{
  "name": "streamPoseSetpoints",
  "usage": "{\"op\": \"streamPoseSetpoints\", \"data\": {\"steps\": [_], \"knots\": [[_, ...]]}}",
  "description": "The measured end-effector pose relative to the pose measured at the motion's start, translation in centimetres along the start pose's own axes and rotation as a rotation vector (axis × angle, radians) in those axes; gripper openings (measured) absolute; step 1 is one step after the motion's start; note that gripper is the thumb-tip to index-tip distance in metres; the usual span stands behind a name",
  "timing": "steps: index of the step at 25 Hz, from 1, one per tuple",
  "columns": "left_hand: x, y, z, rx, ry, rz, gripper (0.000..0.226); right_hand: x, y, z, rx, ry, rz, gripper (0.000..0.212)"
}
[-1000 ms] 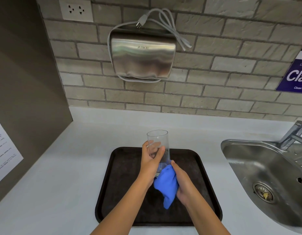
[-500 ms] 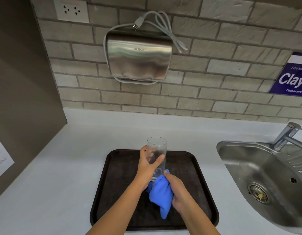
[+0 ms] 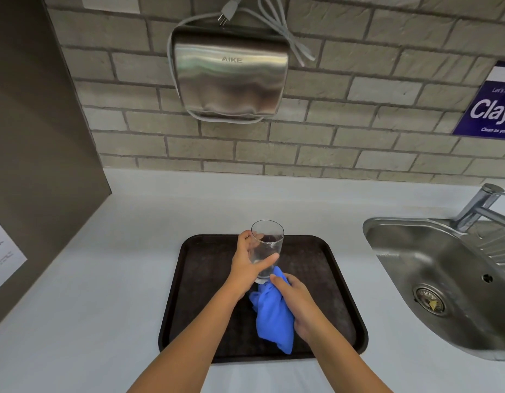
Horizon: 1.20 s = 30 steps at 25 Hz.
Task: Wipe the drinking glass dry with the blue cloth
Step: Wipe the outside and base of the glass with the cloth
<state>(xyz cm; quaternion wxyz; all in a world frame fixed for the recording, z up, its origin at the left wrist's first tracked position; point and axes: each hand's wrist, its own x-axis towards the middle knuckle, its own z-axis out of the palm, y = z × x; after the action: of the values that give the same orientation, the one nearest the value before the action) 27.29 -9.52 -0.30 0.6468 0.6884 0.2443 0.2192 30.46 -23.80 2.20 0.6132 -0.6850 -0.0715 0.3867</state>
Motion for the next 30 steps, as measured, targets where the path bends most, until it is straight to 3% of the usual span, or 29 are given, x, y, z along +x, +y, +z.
{"op": "streamPoseSetpoints", "data": {"steps": [2,5,7,10,17,22,28,30], "knots": [[-0.1,0.2,-0.2,0.011,-0.008,-0.003,0.080,-0.1,0.4,0.2,-0.004,0.065,-0.032,0.029],[-0.4,0.9,-0.2,0.006,0.008,-0.015,0.079,-1.2,0.8,0.9,-0.171,0.285,-0.355,0.030],[-0.5,1.4,0.1,-0.002,0.021,-0.037,0.073,-1.6,0.8,1.5,-0.333,0.280,-0.614,0.043],[-1.3,1.9,0.8,0.009,0.038,-0.085,0.058,-1.0,-0.2,1.8,-0.519,0.204,-0.798,0.049],[-2.2,4.1,1.2,0.143,0.133,-0.053,0.040,0.6,-3.6,1.5,-0.408,0.187,-0.861,0.039],[-2.9,5.1,0.8,0.201,0.116,-0.059,0.041,1.2,-7.2,0.8,-0.280,0.212,-0.750,0.031],[-2.9,6.1,0.8,0.260,0.121,-0.031,0.040,0.2,-6.4,1.7,-0.541,0.174,-0.947,0.031],[-3.0,5.9,0.9,0.244,0.114,-0.041,0.041,0.4,-6.5,1.7,-0.456,0.218,-0.916,0.030]]}}
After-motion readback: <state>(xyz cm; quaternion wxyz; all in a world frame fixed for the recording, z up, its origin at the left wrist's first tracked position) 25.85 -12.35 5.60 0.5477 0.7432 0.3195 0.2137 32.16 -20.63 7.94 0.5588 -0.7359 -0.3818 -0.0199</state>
